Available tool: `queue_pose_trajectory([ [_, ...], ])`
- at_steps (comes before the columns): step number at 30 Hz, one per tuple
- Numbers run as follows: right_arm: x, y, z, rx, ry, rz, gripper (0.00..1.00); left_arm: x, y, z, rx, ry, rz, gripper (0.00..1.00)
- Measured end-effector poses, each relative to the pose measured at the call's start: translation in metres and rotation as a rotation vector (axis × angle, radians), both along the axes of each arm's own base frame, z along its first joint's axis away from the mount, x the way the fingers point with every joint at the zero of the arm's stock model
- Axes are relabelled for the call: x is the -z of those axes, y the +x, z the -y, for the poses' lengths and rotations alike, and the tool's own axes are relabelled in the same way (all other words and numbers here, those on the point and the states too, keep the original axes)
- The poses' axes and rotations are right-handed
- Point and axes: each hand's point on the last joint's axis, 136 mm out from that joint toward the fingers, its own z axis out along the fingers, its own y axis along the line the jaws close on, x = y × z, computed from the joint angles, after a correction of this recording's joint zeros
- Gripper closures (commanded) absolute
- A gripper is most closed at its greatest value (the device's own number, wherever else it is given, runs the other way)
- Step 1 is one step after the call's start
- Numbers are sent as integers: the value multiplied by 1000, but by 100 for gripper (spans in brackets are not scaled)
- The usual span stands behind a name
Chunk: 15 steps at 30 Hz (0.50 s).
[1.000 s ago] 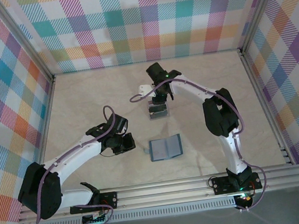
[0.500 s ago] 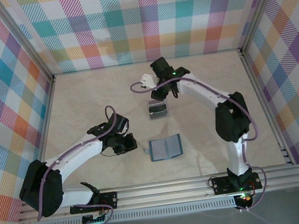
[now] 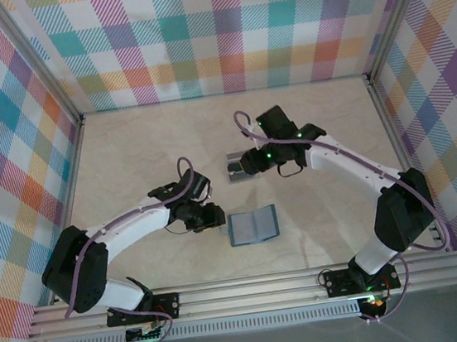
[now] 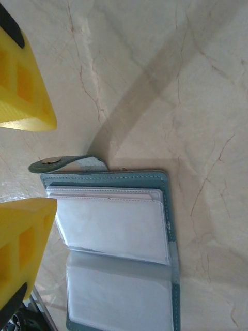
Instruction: Take the credit cards out of the card holder
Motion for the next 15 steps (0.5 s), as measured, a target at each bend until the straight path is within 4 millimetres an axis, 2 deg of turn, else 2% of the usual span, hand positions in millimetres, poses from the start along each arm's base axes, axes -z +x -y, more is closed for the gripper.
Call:
queue_pose_trajectory([
  [4, 20, -25, 0, 75, 51, -148, 61, 12, -1, 4, 10, 10, -24, 66],
  [8, 34, -51, -5, 120, 103, -274, 63, 22, -1, 5, 12, 26, -43, 74],
  [15, 59, -90, -16, 150, 136, -447, 64, 22, 3, 10, 13, 7, -35, 89],
])
